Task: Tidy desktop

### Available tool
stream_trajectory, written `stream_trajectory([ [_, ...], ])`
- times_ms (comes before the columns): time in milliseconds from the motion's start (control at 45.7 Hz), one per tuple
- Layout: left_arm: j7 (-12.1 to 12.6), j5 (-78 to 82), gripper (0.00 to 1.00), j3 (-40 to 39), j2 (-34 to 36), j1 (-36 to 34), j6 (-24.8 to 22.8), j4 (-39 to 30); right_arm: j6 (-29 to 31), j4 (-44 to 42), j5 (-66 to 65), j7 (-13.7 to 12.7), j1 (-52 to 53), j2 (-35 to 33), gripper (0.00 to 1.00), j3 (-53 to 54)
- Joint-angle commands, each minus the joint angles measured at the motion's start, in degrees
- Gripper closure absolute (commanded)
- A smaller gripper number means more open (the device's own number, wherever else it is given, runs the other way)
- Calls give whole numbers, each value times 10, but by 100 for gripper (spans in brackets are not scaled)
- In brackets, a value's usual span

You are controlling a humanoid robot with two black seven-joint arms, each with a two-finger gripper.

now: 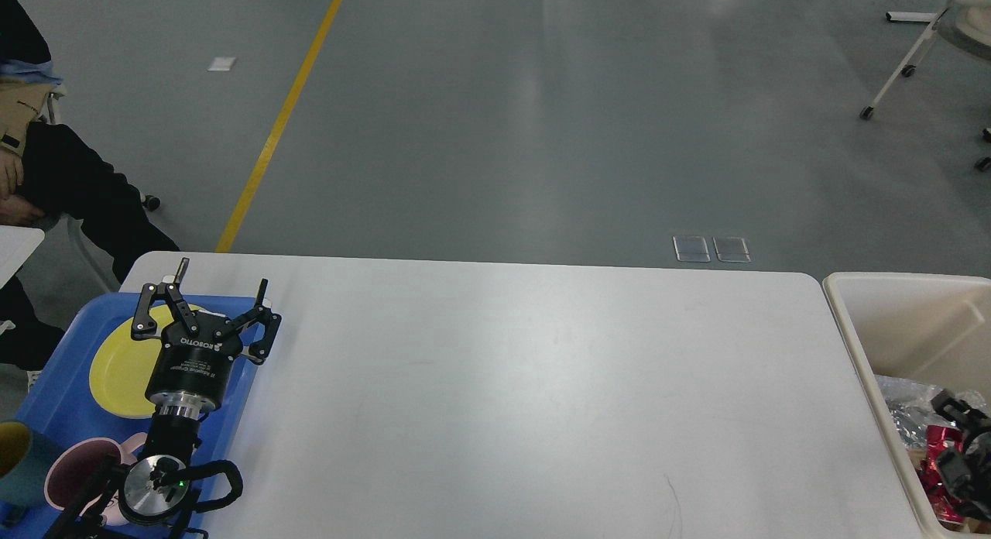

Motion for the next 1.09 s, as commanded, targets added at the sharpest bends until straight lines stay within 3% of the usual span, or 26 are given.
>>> stream_trajectory([
  [0, 0, 0, 4, 0, 0, 0, 0, 0, 7, 2, 1, 1, 72, -8, 0, 130],
  [175, 0, 0, 4, 0, 0, 0, 0, 0, 11, 14, -2, -1, 167, -20, 0, 291],
  [306, 0, 0, 4, 0, 0, 0, 0, 0, 10, 161, -11, 0, 234, -53, 0, 368],
  [437, -1, 0, 4, 0, 0, 0, 0, 0, 11, 313, -11, 0, 248, -103, 0, 516],
  [634, -1, 0, 4, 0, 0, 0, 0, 0, 12, 365, -17, 9, 197, -94, 0, 744],
  [700, 0, 0, 4, 0, 0, 0, 0, 0, 12, 397, -36, 69, 161, -93, 0, 806],
  [787, 0, 0, 4, 0, 0, 0, 0, 0, 13, 423, -84, 201, 112, -81, 0, 863],
  [831, 0, 0, 4, 0, 0, 0, 0, 0, 13, 437, -109, 255, 87, -61, 0, 882],
  [897, 0, 0, 4, 0, 0, 0, 0, 0, 12, 444, -139, 310, 47, -34, 0, 906],
  [962, 0, 0, 4, 0, 0, 0, 0, 0, 12, 449, -152, 341, 16, -9, 0, 949],
  [1072, -1, 0, 4, 0, 0, 0, 0, 0, 15, 474, -163, 349, -42, 21, 0, 1044],
])
